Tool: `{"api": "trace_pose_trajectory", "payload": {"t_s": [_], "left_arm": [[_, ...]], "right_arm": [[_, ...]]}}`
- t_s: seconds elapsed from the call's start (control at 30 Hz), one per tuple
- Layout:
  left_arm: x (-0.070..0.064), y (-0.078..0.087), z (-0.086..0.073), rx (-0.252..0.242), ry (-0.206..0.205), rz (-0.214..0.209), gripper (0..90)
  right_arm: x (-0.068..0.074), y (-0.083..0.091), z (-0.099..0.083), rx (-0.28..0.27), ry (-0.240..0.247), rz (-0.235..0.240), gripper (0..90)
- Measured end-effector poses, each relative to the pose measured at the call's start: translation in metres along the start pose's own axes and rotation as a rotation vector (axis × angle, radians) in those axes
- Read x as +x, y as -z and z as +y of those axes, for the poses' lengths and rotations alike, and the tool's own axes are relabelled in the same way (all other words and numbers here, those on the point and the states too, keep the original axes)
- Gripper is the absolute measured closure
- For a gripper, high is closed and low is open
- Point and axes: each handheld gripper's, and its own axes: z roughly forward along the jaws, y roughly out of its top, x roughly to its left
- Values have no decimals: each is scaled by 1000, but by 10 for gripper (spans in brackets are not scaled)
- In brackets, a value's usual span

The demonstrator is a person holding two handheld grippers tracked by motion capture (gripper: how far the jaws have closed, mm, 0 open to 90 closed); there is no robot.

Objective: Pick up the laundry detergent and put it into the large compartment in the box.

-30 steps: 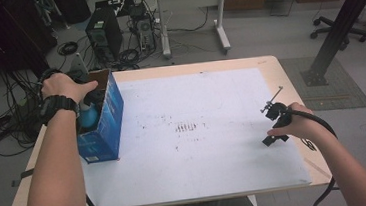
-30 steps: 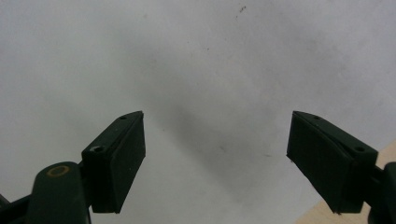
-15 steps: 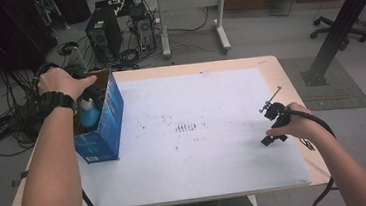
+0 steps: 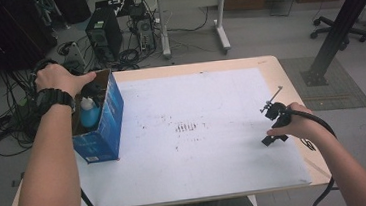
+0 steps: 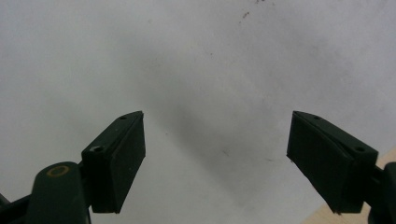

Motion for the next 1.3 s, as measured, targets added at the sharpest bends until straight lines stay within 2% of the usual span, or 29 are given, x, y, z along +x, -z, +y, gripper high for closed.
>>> {"api": "trace_pose_trajectory", "payload": {"t_s": [0.57, 0.87, 1.3], "left_arm": [[-2, 12, -1, -3, -3, -3, 207], [-4, 26, -2, -29, -10, 5, 197], [-13, 45, -3, -65, -36, 13, 188]], "right_arm": [[1, 0, 1, 0, 3, 0, 195], [1, 0, 1, 1, 3, 0, 195], [1, 3, 0, -4, 0, -4, 195]]}}
